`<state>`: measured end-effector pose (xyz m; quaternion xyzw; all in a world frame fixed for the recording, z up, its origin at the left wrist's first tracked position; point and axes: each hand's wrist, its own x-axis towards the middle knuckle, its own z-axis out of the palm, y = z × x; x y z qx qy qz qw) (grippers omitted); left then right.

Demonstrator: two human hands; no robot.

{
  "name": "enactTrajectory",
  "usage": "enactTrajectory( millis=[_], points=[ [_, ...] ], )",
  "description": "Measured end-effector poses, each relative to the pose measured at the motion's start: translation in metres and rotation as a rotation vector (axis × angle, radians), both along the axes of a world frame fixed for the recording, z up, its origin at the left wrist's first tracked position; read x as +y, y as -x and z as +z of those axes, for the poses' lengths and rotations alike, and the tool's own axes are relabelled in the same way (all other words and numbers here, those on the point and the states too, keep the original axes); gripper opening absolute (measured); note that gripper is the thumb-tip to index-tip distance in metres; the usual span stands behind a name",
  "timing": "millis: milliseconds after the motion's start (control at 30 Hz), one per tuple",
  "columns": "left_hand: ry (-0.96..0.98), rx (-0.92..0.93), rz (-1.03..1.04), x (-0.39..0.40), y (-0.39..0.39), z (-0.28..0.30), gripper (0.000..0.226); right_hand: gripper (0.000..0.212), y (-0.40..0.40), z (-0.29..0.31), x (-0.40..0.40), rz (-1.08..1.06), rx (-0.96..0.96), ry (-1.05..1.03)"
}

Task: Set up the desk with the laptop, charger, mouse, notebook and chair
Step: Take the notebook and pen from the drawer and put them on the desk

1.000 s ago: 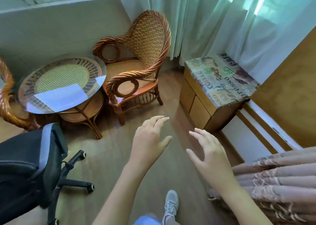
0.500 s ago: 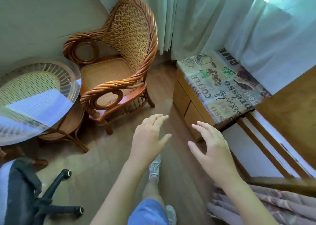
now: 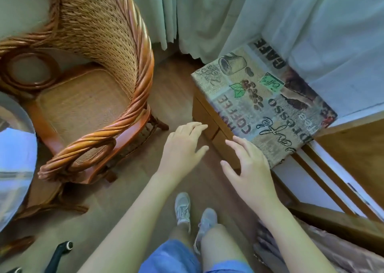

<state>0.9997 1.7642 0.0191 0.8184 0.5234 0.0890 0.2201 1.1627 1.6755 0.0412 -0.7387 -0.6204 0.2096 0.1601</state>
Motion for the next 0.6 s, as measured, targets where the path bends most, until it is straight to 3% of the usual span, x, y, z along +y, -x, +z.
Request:
enactTrajectory(
  millis=[600],
  points=[
    [0.091,0.044,-0.178,0.111,-0.074,-0.148,0.054,0.046,-0.068,-0.118,0.140,-0.160,-0.017,0.072]
  ],
)
